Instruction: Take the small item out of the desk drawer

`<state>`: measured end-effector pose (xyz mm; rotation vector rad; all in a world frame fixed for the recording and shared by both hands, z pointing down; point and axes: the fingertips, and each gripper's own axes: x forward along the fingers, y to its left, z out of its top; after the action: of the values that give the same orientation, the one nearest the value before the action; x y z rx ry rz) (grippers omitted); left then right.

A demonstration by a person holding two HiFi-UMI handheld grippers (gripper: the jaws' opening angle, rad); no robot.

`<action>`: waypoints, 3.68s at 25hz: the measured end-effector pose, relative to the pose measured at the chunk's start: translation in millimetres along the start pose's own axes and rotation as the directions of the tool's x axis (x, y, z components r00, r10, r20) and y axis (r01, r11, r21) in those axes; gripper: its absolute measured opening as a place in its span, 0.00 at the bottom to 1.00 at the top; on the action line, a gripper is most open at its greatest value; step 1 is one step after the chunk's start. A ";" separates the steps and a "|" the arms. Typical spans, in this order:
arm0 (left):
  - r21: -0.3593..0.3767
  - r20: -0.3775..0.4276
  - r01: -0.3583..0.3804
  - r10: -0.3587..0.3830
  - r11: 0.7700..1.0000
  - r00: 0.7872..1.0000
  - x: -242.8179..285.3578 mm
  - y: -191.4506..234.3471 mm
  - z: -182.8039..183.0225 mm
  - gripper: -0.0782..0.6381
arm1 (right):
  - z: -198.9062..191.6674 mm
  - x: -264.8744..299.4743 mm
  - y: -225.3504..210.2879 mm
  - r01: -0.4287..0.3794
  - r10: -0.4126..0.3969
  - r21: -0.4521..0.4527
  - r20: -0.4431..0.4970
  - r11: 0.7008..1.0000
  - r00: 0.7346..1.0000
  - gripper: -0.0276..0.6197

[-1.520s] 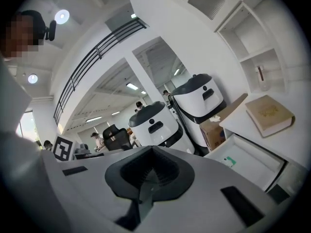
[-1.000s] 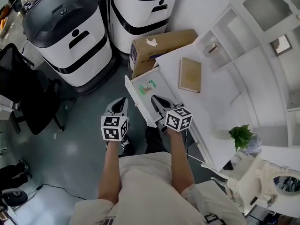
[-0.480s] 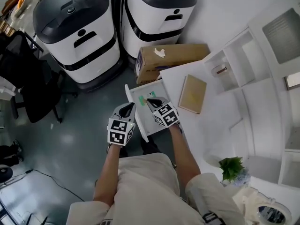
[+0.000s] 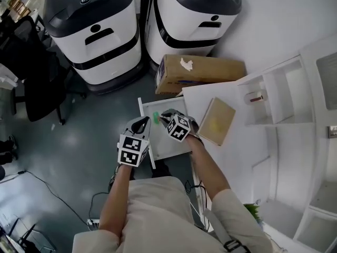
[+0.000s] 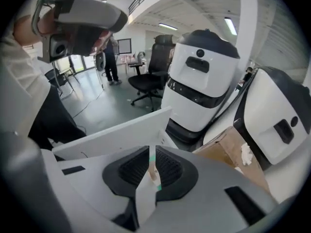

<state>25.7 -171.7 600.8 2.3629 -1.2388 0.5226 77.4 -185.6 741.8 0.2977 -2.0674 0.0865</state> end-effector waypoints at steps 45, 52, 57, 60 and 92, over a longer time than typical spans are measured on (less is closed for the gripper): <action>-0.293 -0.081 -0.232 0.218 0.928 0.973 21.5 60.6 -79.4 0.13 | -130.9 193.4 -5.6 -0.361 0.178 -0.444 -0.401 0.820 0.899 0.60; -0.289 -0.074 -0.230 0.218 0.929 0.973 7.1 64.7 -82.5 0.13 | -120.8 189.1 -5.0 -0.294 0.161 -0.327 -0.377 0.898 0.912 0.59; -0.289 -0.047 -0.212 0.208 0.933 0.977 -0.7 64.5 -74.7 0.13 | -104.2 182.8 -4.4 -0.245 0.150 -0.251 -0.345 0.936 0.927 0.59; -0.282 -0.036 -0.198 0.196 0.939 0.980 -3.9 63.0 -71.3 0.13 | -96.0 177.9 -4.5 -0.202 0.133 -0.194 -0.321 0.960 0.938 0.59; -0.156 0.005 -0.027 0.028 0.987 1.000 -29.0 25.7 -41.1 0.13 | -50.8 61.3 -18.4 0.177 -0.134 0.315 -0.155 0.933 0.979 0.59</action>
<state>-16.7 -143.6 625.6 2.2224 -1.2691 0.4106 96.6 -204.7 818.9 0.6429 -1.8861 0.3467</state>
